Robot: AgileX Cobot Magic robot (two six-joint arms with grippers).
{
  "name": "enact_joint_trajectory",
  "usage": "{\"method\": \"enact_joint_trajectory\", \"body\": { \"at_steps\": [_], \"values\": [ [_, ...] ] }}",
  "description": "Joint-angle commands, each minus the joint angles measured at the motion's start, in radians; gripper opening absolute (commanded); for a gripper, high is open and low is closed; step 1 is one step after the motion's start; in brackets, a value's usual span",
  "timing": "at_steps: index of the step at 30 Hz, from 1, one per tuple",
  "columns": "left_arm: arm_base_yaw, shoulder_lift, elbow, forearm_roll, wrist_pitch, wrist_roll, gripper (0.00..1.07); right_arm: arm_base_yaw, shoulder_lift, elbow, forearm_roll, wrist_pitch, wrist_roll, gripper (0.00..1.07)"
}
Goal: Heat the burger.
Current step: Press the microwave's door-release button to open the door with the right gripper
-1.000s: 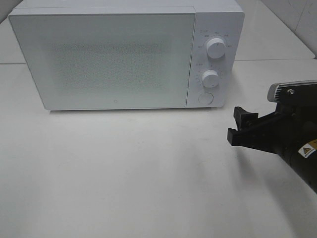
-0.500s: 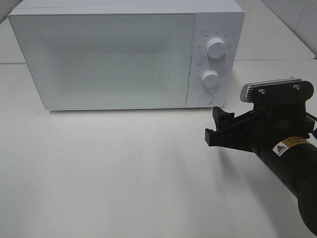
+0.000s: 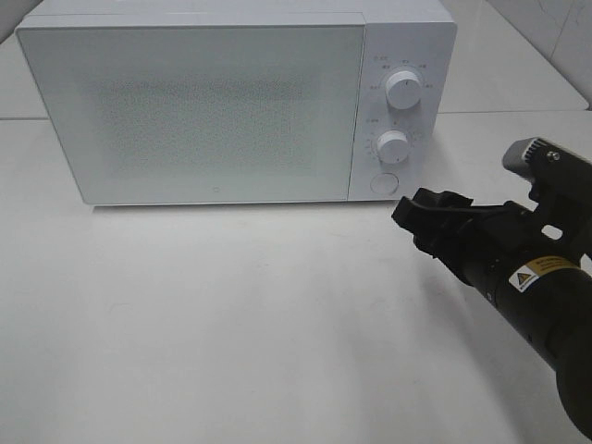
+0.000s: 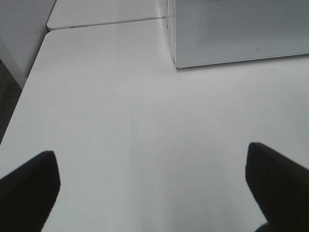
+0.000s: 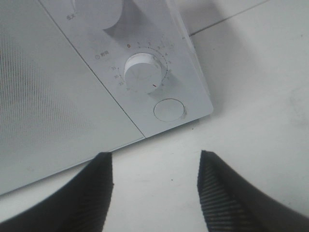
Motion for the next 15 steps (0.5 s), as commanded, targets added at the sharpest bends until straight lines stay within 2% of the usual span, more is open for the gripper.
{"method": "enact_joint_trajectory", "body": {
  "at_steps": [1,5,7,15],
  "values": [
    [0.002,-0.004,0.003,0.002,-0.009,0.001,0.98,0.004,-0.001,-0.008,-0.008,0.003,0.221,0.46],
    [0.002,-0.004,0.003,0.002,-0.009,0.001,0.98,0.004,-0.001,-0.008,-0.009,0.003,0.361,0.4],
    [0.002,-0.004,0.003,0.002,-0.009,0.001,0.98,0.004,-0.001,-0.008,-0.009,0.004,0.501,0.33],
    [0.002,-0.004,0.003,0.002,-0.009,0.001,0.98,0.004,-0.001,-0.008,-0.009,0.004,0.749,0.17]
  ]
}}
